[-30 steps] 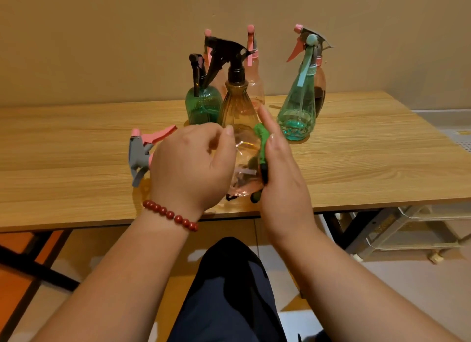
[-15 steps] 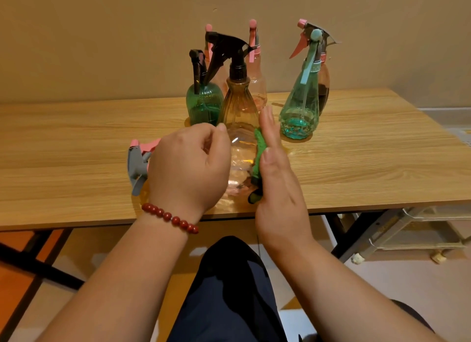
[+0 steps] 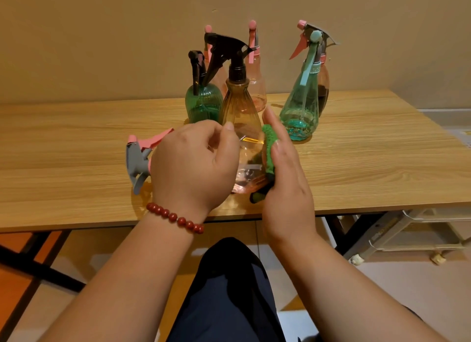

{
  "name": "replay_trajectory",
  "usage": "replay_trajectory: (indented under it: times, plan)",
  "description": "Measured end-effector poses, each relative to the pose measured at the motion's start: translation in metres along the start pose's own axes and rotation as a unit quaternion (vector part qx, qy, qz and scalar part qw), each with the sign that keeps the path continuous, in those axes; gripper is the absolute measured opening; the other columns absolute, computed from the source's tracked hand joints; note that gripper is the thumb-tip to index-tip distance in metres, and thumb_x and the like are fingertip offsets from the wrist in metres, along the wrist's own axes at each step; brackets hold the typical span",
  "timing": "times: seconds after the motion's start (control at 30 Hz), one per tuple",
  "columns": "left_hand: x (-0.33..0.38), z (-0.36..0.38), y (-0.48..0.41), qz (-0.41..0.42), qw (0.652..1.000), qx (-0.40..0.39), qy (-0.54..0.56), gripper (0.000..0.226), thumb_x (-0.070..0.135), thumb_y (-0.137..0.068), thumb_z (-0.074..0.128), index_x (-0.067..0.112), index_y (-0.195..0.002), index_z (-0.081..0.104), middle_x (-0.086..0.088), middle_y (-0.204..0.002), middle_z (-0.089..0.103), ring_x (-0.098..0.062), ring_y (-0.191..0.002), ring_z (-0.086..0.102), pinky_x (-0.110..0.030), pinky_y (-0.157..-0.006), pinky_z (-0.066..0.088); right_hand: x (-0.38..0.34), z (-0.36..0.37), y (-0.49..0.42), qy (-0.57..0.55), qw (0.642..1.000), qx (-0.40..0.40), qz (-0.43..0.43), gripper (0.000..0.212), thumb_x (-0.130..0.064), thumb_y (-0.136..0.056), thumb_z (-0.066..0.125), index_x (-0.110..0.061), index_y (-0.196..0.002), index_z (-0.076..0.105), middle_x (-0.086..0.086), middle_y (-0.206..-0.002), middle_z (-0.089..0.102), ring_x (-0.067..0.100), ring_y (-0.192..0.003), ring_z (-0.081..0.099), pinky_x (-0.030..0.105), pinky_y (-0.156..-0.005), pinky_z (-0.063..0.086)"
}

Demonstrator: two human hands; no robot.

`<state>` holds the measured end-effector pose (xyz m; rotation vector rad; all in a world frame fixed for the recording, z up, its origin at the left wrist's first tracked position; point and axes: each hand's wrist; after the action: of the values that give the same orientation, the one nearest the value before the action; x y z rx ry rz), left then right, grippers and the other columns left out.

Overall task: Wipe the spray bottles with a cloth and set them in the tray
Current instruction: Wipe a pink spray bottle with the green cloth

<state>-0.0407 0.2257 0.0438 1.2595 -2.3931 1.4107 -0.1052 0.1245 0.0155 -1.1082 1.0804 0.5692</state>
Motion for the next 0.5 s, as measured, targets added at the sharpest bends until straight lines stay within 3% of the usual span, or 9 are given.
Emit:
replay_trajectory:
  times: [0.1, 0.2, 0.3, 0.37, 0.43, 0.5]
  plan:
    - [-0.001, 0.000, 0.002, 0.003, 1.000, 0.001, 0.012, 0.036, 0.040, -0.089, 0.030, 0.034, -0.054, 0.035, 0.016, -0.048, 0.034, -0.002, -0.048, 0.038, -0.014, -0.047, 0.021, 0.002, -0.001, -0.002, -0.105, 0.990, 0.009, 0.098, 0.040, -0.023, -0.105, 0.028, -0.037, -0.136, 0.050, -0.019, -0.137, 0.052, -0.007, -0.125, 0.047, 0.025, -0.108, 0.040]
    - [-0.001, 0.000, 0.001, -0.028, 0.999, 0.002, 0.034, 0.051, 0.041, -0.088, 0.027, 0.014, -0.058, 0.057, 0.003, -0.050, 0.049, -0.013, -0.050, 0.045, -0.025, -0.048, 0.033, -0.003, 0.001, 0.002, 0.000, 1.000, 0.000, 0.002, 0.040, -0.022, -0.106, 0.028, -0.030, -0.143, 0.039, -0.016, -0.150, 0.038, -0.005, -0.138, 0.030, 0.025, -0.115, 0.026]
    - [-0.001, -0.002, -0.002, -0.041, 0.999, 0.007, 0.034, 0.051, 0.042, -0.086, 0.027, 0.011, -0.056, 0.055, -0.001, -0.050, 0.050, -0.016, -0.052, 0.047, -0.027, -0.046, 0.032, 0.001, 0.004, 0.007, 0.080, 0.992, -0.005, -0.092, 0.042, -0.017, -0.104, 0.028, -0.022, -0.146, 0.031, -0.010, -0.154, 0.033, 0.006, -0.145, 0.020, 0.031, -0.118, 0.021]
    - [-0.001, -0.003, -0.003, -0.040, 0.998, 0.013, 0.036, 0.052, 0.042, -0.086, 0.029, 0.010, -0.055, 0.055, 0.000, -0.048, 0.049, -0.017, -0.053, 0.048, -0.025, -0.045, 0.031, 0.000, 0.004, 0.009, 0.053, 0.997, 0.003, -0.062, 0.042, -0.018, -0.104, 0.027, -0.022, -0.145, 0.034, -0.011, -0.153, 0.035, 0.003, -0.144, 0.022, 0.023, -0.117, 0.021]
    - [-0.002, -0.003, 0.000, -0.043, 0.998, 0.016, 0.044, 0.056, 0.043, -0.087, 0.029, 0.006, -0.059, 0.061, -0.004, -0.050, 0.054, -0.018, -0.056, 0.049, -0.031, -0.049, 0.035, -0.004, 0.004, 0.009, 0.005, 1.000, 0.008, 0.005, 0.040, -0.022, -0.105, 0.027, -0.025, -0.143, 0.040, -0.016, -0.149, 0.039, -0.010, -0.137, 0.027, 0.006, -0.108, 0.022]
    - [-0.003, -0.003, 0.004, -0.045, 0.997, 0.022, 0.052, 0.057, 0.041, -0.088, 0.029, 0.003, -0.062, 0.063, -0.008, -0.053, 0.057, -0.018, -0.060, 0.051, -0.035, -0.052, 0.035, -0.006, 0.002, 0.006, -0.005, 0.999, 0.003, 0.051, 0.039, -0.024, -0.105, 0.028, -0.032, -0.140, 0.043, -0.023, -0.146, 0.040, -0.020, -0.130, 0.029, 0.000, -0.102, 0.023]
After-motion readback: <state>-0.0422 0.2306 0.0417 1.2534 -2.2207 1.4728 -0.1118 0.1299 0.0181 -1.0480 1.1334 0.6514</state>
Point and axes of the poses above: each hand's wrist, its own y-axis away from the middle knuckle, its own z-axis out of the palm, x = y × z
